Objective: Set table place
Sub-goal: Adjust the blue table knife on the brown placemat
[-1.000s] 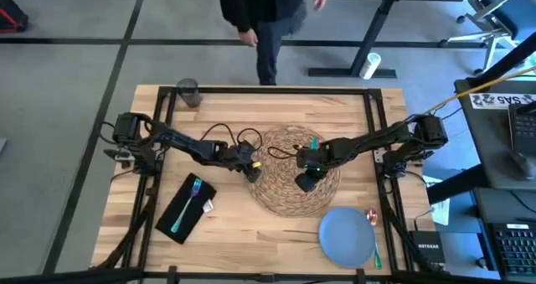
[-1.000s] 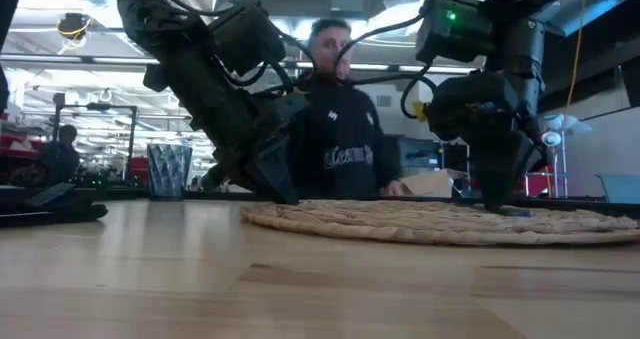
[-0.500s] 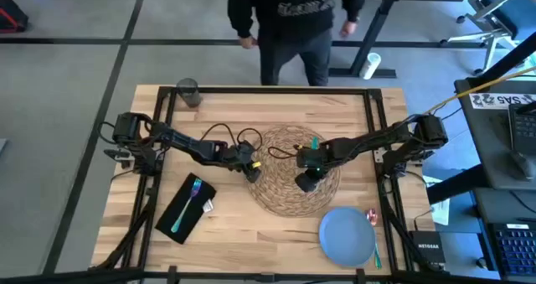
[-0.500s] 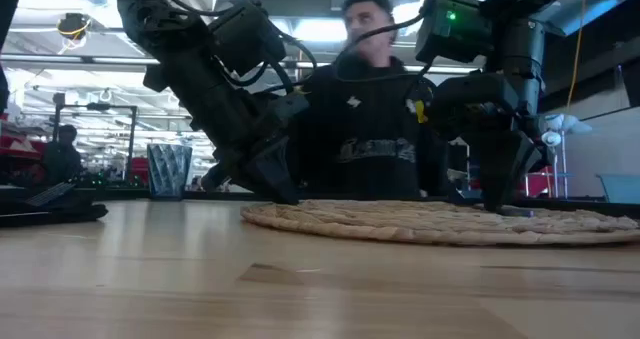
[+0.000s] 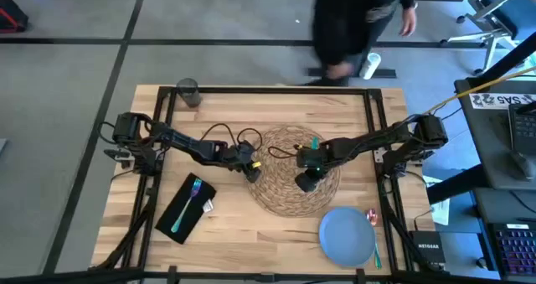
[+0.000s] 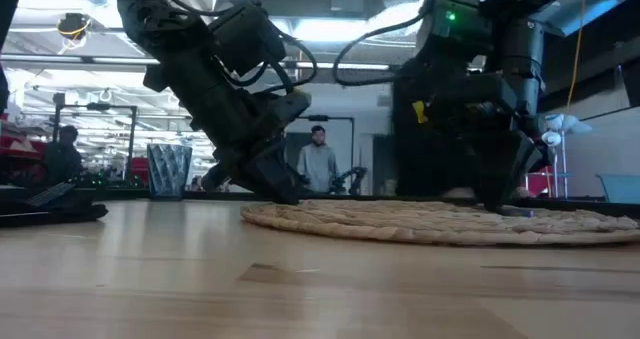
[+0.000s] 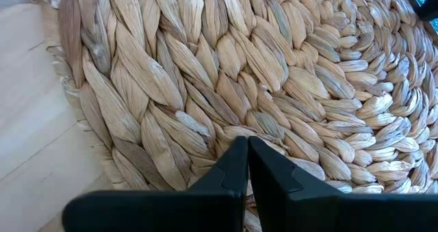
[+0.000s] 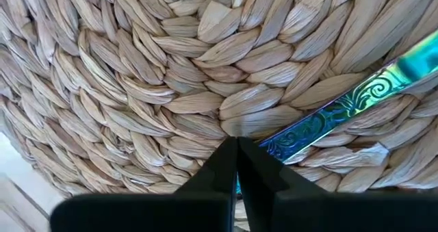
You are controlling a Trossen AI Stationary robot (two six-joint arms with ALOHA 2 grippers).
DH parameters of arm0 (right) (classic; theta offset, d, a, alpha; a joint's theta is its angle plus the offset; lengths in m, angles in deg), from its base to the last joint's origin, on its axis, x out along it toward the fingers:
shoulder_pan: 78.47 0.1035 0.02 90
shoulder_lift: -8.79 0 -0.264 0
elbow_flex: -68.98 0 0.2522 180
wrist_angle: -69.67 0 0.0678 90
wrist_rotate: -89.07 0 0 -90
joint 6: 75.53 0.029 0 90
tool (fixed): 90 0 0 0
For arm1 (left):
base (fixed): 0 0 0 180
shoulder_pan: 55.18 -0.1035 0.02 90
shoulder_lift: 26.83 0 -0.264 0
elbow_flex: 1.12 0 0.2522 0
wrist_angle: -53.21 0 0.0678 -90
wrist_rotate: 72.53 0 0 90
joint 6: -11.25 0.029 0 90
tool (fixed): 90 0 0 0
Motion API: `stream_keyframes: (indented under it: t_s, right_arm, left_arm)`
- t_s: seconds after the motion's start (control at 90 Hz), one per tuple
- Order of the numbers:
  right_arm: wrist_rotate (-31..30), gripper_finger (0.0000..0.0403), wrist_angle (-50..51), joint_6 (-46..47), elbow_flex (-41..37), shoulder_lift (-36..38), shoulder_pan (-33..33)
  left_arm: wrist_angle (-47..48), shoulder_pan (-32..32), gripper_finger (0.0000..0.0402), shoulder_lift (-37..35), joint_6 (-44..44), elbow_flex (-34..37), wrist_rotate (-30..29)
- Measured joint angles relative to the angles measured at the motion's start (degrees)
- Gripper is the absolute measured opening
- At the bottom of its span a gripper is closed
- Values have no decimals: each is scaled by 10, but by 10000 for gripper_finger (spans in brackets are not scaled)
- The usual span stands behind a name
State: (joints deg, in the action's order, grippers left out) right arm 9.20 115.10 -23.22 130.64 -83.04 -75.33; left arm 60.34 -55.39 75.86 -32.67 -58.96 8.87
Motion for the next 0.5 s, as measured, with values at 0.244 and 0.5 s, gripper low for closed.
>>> stream_keyframes:
  t_s: [0.244, 0.5]
  right_arm:
    - [0, 0, -2, 3, 1, 1, 0]
    - [0, 0, 2, 4, 2, 2, 0]
  left_arm:
    - [0, 0, 0, 0, 0, 0, 0]
    - [0, 0, 0, 0, 0, 0, 0]
